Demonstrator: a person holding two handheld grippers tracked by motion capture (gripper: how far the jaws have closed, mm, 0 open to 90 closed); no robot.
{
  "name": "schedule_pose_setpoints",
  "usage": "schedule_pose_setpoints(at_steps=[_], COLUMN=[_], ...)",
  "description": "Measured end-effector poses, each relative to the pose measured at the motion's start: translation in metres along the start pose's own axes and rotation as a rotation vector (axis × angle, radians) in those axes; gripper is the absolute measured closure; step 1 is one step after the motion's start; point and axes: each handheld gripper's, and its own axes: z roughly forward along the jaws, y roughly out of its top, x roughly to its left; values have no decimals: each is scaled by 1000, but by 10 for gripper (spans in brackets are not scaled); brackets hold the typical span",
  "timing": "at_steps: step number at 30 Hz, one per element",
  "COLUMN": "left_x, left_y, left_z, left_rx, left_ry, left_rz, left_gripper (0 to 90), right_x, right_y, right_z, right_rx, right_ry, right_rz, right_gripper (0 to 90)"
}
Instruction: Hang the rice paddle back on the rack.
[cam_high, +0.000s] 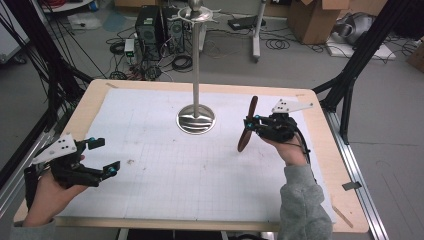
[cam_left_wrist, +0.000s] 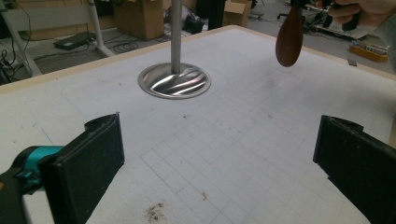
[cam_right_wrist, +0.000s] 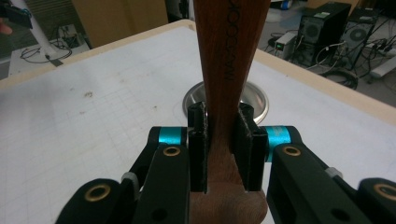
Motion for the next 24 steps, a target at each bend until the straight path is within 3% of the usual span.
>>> schedule_pose_setpoints(at_steps=[9,24], left_x=[1,2], left_y=[0,1], left_z=[-3,-5], left_rx=[-2,-9], left_ry=[2,6], left_rz=[2,-5], left_gripper=[23,23], right_x=[-4,0], right_y=[33,65], right_z=[0,4], right_rx=[-2,-19], right_ry=[-8,-18], right_rz=[-22,-33], right_gripper=[773,773])
